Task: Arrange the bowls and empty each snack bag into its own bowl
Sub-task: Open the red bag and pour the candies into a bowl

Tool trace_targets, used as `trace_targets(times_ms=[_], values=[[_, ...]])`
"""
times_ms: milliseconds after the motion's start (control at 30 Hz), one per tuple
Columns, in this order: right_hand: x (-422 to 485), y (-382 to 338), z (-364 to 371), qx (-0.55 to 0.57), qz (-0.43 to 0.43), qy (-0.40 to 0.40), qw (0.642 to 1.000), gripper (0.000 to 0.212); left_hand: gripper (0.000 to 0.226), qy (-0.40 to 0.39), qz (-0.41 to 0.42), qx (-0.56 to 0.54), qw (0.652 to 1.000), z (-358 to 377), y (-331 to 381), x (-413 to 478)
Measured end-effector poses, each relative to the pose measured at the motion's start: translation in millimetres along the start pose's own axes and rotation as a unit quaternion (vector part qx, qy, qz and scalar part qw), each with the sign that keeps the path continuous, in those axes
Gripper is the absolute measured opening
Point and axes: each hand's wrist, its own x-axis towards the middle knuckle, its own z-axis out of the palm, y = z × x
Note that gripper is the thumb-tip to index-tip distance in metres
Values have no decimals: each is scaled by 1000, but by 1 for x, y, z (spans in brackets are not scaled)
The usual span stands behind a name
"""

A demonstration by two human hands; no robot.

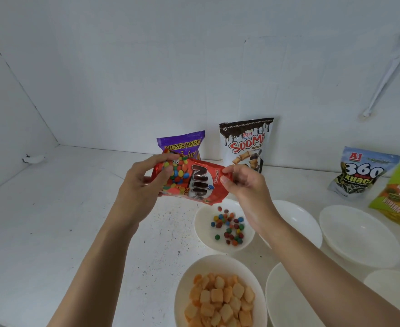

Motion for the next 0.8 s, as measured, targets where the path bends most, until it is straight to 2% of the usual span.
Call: trace_targets(times_ms=[367,800], values=[[5,-35,8,31,-43,11,999,10,24,48,84,103,990,-17,37,12],[-5,3,1,-16,3,21,1000,11,21,8,28,116,993,1,7,7]])
